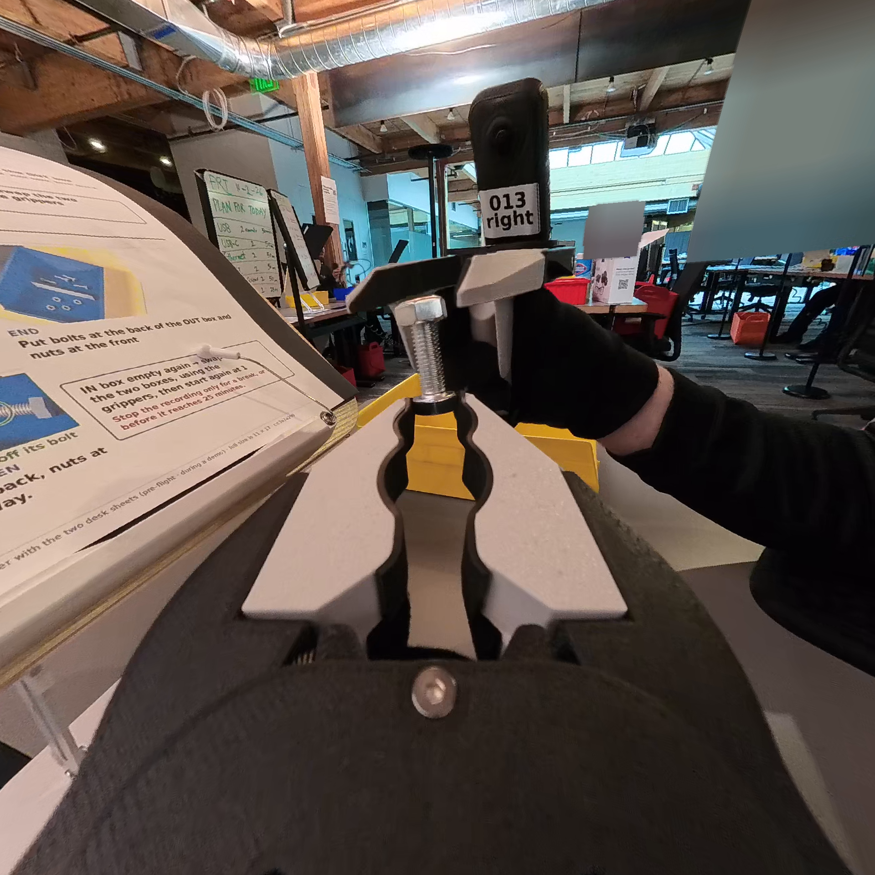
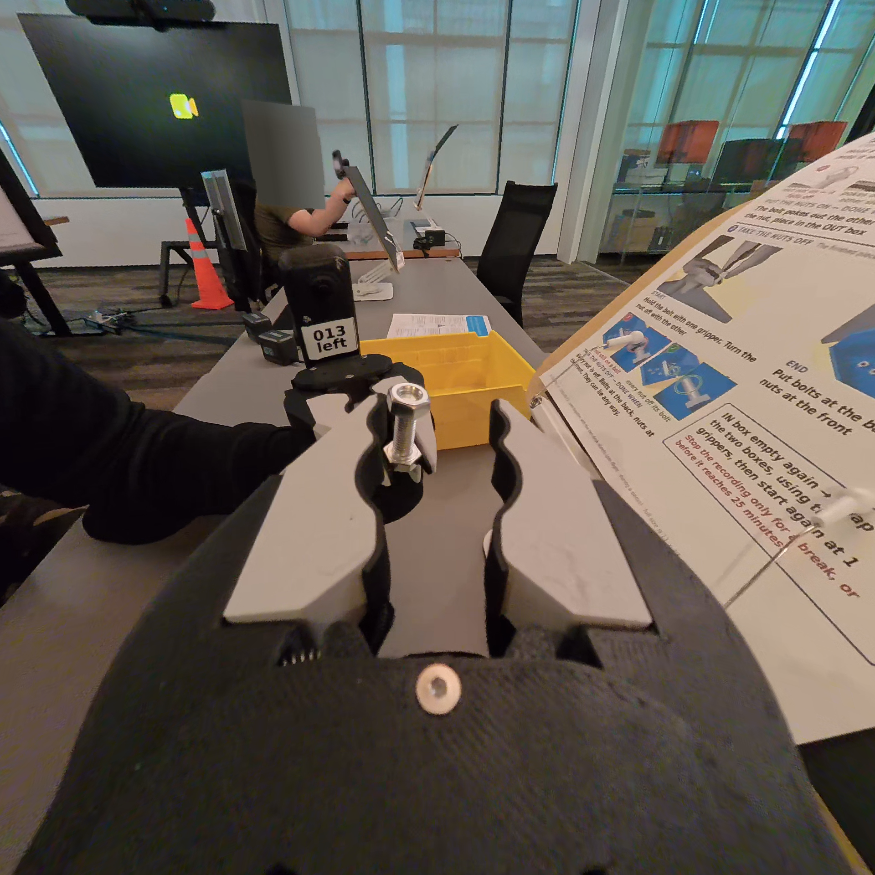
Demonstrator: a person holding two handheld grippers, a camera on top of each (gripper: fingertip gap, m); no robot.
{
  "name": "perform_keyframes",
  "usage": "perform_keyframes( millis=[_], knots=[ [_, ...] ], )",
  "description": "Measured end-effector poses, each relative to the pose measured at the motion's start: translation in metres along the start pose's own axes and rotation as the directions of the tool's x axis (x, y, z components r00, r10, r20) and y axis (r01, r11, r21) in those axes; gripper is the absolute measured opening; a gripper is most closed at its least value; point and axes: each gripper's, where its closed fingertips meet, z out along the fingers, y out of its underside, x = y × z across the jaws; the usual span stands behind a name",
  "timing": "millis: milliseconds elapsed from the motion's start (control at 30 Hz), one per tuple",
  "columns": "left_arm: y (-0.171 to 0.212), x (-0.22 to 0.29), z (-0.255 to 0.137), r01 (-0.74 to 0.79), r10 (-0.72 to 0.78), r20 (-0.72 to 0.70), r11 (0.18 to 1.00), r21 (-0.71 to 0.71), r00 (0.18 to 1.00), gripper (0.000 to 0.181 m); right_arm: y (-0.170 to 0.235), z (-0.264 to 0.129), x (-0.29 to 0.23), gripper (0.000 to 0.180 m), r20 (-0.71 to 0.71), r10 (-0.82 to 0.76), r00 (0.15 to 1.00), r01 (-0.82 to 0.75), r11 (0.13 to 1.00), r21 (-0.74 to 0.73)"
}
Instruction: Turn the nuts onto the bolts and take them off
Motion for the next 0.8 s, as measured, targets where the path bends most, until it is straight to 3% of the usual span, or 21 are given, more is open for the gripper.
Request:
perform_keyframes(
  millis=[200,800],
  knots=[
    [-0.002,0.0,-0.001,0.003,-0.003,-0.004,1.0,0.008,1.0,0.016,0.005,-0.008,0.017,0.036,-0.065,0.031,0.997,-0.032,0.999,-0.006],
    [0.001,0.0,0.0,-0.004,0.004,-0.001,1.0,-0.003,1.0,0.016,-0.001,-0.002,0.001,0.042,0.006,0.007,1.0,-0.007,1.0,0.013]
  ],
)
